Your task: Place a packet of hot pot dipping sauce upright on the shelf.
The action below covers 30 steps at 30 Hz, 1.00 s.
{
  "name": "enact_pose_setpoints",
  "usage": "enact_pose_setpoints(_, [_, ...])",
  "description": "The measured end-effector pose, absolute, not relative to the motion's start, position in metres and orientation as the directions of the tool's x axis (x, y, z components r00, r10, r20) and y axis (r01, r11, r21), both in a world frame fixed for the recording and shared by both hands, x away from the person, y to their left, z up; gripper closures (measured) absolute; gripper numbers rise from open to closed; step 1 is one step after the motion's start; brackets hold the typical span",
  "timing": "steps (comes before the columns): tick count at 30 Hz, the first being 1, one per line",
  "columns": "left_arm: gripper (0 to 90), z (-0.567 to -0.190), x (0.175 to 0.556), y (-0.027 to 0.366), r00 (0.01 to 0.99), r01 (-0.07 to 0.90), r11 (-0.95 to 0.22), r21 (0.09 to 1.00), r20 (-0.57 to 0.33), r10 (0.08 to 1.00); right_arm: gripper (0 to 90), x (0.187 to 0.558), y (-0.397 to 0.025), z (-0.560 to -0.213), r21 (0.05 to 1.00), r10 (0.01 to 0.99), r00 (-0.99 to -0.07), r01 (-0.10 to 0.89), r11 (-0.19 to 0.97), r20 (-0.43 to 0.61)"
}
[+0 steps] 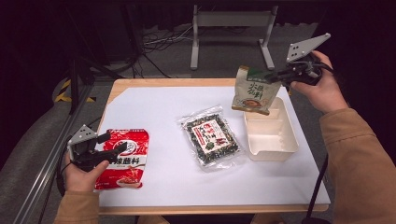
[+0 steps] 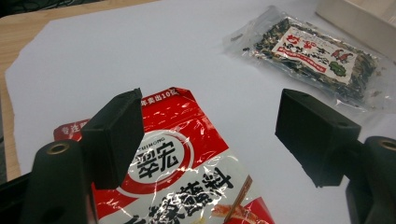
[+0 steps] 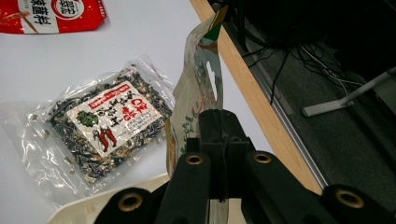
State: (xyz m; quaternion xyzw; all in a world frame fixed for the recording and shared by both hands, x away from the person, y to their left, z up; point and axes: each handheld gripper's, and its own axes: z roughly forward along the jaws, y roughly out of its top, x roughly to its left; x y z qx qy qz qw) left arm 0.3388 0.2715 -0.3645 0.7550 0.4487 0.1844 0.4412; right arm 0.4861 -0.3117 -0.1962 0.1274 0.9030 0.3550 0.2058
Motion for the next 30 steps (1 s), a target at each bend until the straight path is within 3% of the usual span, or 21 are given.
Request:
enact_pose_setpoints(16, [24.1, -0.37, 0.319, 0.287, 0.473, 0.541, -0.164, 0.825, -0.137, 0.871, 89.6, 0.51, -0.332, -0.205, 0.667, 0.373, -0.874, 0.077, 0.741, -0.312])
enact_pose_setpoints(30, [24.1, -0.369, 0.319, 0.281, 0.494, 0.526, -0.19, 0.829, -0.116, 0.862, 89.5, 0.526, -0.339, -0.217, 0.638, 0.395, -0.85, 0.093, 0.764, -0.348])
